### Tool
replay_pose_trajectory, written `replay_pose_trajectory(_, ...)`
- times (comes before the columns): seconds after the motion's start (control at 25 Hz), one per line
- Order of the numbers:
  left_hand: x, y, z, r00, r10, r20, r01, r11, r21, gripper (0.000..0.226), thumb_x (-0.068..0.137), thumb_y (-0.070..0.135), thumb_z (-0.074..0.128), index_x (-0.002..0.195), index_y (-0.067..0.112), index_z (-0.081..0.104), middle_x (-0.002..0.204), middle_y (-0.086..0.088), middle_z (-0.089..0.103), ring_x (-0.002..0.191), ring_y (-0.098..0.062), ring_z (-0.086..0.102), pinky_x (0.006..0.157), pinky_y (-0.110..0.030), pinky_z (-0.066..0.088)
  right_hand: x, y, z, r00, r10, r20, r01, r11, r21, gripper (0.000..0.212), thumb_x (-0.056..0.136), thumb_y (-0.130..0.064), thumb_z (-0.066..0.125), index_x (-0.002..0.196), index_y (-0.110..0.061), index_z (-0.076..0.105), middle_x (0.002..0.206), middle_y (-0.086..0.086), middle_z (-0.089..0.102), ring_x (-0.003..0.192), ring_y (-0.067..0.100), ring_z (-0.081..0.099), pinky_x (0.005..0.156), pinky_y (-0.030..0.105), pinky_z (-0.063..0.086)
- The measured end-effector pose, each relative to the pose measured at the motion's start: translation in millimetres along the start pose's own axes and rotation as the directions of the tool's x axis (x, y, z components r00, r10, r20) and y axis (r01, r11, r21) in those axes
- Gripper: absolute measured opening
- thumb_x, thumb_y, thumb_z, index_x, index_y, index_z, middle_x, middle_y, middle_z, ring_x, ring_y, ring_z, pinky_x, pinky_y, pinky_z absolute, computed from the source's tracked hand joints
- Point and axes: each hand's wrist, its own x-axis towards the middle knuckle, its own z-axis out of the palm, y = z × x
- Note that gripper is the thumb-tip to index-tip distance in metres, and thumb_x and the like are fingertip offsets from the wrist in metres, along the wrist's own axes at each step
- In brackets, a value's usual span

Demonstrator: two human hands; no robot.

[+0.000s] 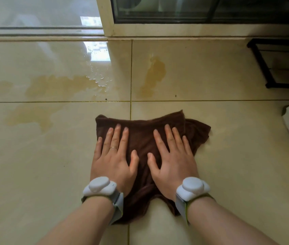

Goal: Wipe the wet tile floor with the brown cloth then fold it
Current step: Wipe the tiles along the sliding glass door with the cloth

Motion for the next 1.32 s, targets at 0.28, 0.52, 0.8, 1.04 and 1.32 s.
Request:
replay_pose_trajectory(0.28, 105.9, 17.3, 3.8, 0.997, -0.07, -0.013, 0.07, 0.998, -0.006, 0.073, 0.094, 0.054, 0.016, 0.163, 0.029, 0.012, 0.17, 0.005, 0.008, 0.157, -0.012, 0.002, 0.127, -0.038, -0.001, 113.3, 10.4, -2.7, 0.999, 0.016, -0.032, -0.015, 0.999, 0.046, 0.075, 0.095, -0.057, 0.025, 0.163, -0.027, 0.026, 0.172, 0.007, 0.018, 0.16, 0.023, 0.01, 0.13, 0.043, 0.003)
replay_pose_trajectory(0.52, 145.4, 18.7, 5.8, 0.996, -0.083, -0.041, 0.083, 0.997, 0.004, 0.073, 0.094, 0.057, 0.013, 0.162, 0.03, 0.011, 0.17, 0.007, 0.007, 0.157, -0.012, 0.002, 0.127, -0.037, 0.001, 147.2, 19.9, -3.8, 1.0, -0.008, -0.029, 0.008, 1.0, -0.001, 0.069, 0.101, -0.055, 0.03, 0.164, -0.029, 0.02, 0.173, 0.005, 0.013, 0.16, 0.022, 0.006, 0.129, 0.042, 0.0)
replay_pose_trajectory(0.8, 86.8, 17.4, 2.6, 1.0, -0.026, -0.01, 0.026, 0.999, -0.029, 0.072, 0.095, 0.058, 0.012, 0.162, 0.034, 0.009, 0.17, 0.009, 0.005, 0.157, -0.009, 0.001, 0.127, -0.037, 0.0, 84.1, 26.8, -9.3, 1.0, -0.015, 0.022, 0.016, 1.0, -0.017, 0.07, 0.1, -0.06, 0.023, 0.165, -0.035, 0.013, 0.174, 0.002, 0.006, 0.16, 0.02, 0.001, 0.129, 0.04, -0.004)
replay_pose_trajectory(1.04, 3.9, 8.6, 0.4, 1.0, 0.012, -0.015, -0.013, 0.999, -0.044, 0.071, 0.096, 0.057, 0.017, 0.162, 0.032, 0.014, 0.169, 0.009, 0.007, 0.156, -0.01, 0.004, 0.127, -0.039, 0.002, 0.9, 10.7, -10.0, 0.999, 0.0, 0.034, 0.0, 1.0, 0.004, 0.075, 0.095, -0.061, 0.018, 0.165, -0.034, 0.015, 0.174, 0.003, 0.006, 0.16, 0.021, 0.001, 0.129, 0.039, -0.006)
replay_pose_trajectory(1.32, -15.6, 5.3, 2.9, 1.0, 0.015, -0.022, -0.016, 1.0, -0.027, 0.069, 0.097, 0.054, 0.025, 0.161, 0.029, 0.021, 0.168, 0.006, 0.015, 0.156, -0.012, 0.011, 0.127, -0.041, 0.007, -15.4, 11.1, -1.6, 1.0, -0.01, 0.005, 0.01, 1.0, 0.004, 0.072, 0.097, -0.061, 0.028, 0.163, -0.034, 0.023, 0.173, 0.004, 0.014, 0.16, 0.022, 0.009, 0.128, 0.041, 0.0)
